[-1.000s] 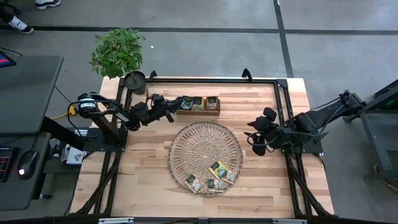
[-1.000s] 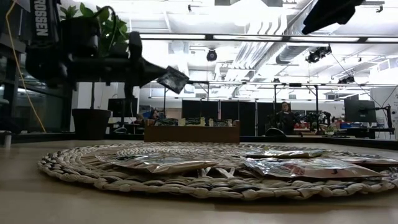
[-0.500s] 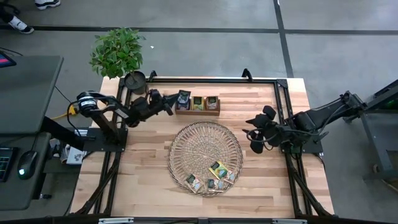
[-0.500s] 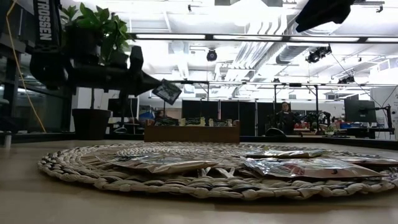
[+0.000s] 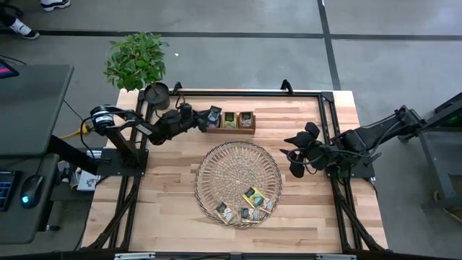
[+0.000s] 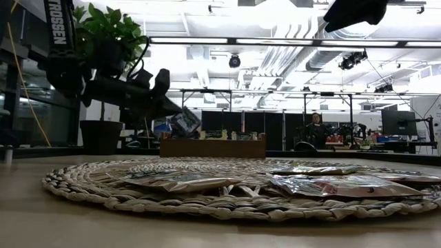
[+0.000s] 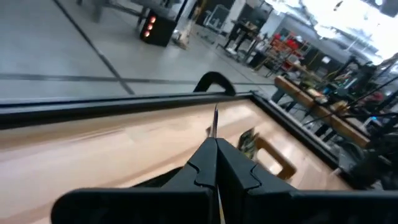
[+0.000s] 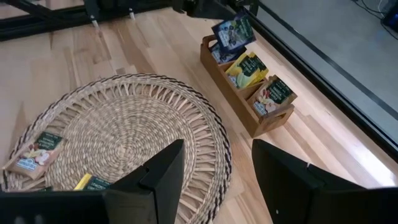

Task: Pick & Place Tea
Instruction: Put the purple tea bag in the left section of the wooden organizer

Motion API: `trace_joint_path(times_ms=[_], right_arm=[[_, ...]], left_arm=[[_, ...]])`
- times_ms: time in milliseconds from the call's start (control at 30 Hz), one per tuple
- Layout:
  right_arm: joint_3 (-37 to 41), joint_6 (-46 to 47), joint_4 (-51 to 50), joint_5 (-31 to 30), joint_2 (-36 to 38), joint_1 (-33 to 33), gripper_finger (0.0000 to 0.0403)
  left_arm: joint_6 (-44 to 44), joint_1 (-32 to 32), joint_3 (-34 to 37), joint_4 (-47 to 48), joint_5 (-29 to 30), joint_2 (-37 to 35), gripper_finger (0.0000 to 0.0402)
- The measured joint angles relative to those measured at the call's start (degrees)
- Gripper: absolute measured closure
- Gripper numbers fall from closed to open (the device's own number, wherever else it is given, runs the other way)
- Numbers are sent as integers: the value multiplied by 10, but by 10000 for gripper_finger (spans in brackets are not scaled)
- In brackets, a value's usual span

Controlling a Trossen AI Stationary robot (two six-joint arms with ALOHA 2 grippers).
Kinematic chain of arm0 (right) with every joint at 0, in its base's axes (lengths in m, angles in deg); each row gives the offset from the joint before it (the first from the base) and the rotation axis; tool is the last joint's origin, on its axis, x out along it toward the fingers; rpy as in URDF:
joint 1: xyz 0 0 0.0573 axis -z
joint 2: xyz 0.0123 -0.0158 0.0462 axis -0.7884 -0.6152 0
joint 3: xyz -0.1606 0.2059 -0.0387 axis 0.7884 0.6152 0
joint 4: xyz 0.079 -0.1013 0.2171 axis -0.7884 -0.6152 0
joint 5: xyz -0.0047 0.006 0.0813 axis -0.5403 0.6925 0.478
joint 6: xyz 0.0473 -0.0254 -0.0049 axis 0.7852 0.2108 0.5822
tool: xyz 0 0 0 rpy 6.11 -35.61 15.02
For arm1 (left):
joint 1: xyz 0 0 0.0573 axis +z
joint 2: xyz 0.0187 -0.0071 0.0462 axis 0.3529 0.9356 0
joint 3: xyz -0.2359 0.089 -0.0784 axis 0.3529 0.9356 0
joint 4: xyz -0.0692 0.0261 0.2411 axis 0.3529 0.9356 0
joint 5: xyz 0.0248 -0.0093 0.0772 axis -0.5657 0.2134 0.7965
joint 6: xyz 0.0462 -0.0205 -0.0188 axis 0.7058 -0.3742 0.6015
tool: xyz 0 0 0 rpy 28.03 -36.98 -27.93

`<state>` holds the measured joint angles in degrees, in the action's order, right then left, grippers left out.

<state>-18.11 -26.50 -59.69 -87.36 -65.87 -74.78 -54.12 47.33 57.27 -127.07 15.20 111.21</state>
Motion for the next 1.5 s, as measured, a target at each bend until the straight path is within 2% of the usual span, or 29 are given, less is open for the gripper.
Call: trace_joint_path(times_ms=[567, 700, 833, 967, 1100, 1333, 1500], right_arm=[[0, 26, 8, -13, -8, 0, 217], [0, 25, 14, -11, -25, 3, 217], [0, 25, 19, -8, -49, 3, 217], [0, 25, 28, 17, -74, 9, 217], [0, 25, 41, 44, -95, 18, 217], [0, 56, 50, 94, -120, 36, 217], [0, 64, 50, 106, -131, 44, 217]], left_arm=[[-28, 0, 0, 91, -10, 0, 398], [-23, 0, 0, 99, -9, 0, 368], [-23, 0, -5, 99, -3, 0, 315], [-19, 0, -14, 99, -3, 0, 261], [5, 0, -27, 93, -2, 0, 225], [35, 0, -42, 70, 4, 0, 208], [27, 0, -42, 104, 5, 0, 208]])
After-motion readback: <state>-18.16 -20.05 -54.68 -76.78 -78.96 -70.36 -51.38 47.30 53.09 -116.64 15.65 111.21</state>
